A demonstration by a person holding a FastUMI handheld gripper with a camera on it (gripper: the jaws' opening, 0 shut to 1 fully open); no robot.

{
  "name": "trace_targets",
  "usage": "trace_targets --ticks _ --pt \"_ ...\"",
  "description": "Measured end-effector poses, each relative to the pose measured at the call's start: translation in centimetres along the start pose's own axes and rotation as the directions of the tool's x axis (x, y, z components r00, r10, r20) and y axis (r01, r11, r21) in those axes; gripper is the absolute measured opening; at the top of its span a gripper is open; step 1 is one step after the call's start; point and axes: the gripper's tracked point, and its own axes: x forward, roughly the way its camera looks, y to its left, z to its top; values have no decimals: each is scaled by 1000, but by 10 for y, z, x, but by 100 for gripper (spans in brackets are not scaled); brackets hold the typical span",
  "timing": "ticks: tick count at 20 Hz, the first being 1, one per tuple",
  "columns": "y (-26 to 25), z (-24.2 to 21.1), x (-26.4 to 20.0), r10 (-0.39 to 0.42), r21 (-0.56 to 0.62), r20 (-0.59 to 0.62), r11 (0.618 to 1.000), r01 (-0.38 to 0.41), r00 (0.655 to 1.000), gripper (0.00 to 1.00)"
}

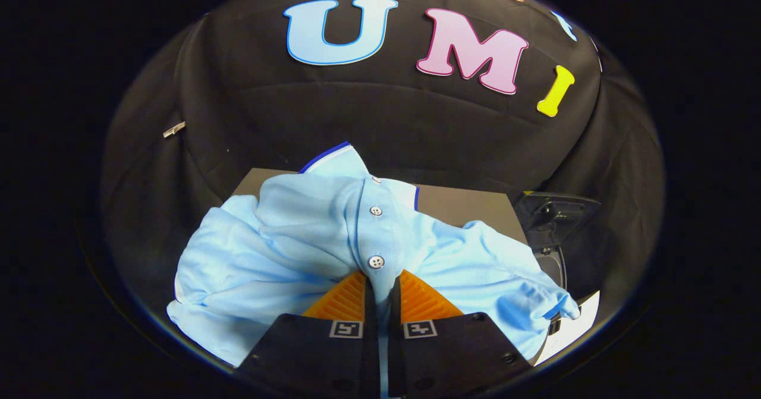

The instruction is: Put the clothes into the washing machine and then close the washing machine lid.

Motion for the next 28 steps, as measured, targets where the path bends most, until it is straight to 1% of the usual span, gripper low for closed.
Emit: trace_targets --ticks 3,6,9,12,16,18,20,22,28 --pt "-4 -1 -12 99 26 5 995 -99 995 10" --pt "-24 -8 -26 187 31 8 982 -188 982 10" --pt "-64 -13 -35 250 12 -4 968 -250 968 10" --pt "-108 -19 -42 331 4 -5 944 -331 944 10" --pt "-169 -12 -43 396 -63 33 917 -394 917 10" --pt "-201 -8 -44 410 -78 51 911 -406 910 10" --pt "-236 -7 -42 404 -55 67 915 -401 912 10" --pt "-271 -11 -35 400 -27 51 916 -399 915 10" --pt "-372 -15 -15 345 38 62 937 -348 936 10"
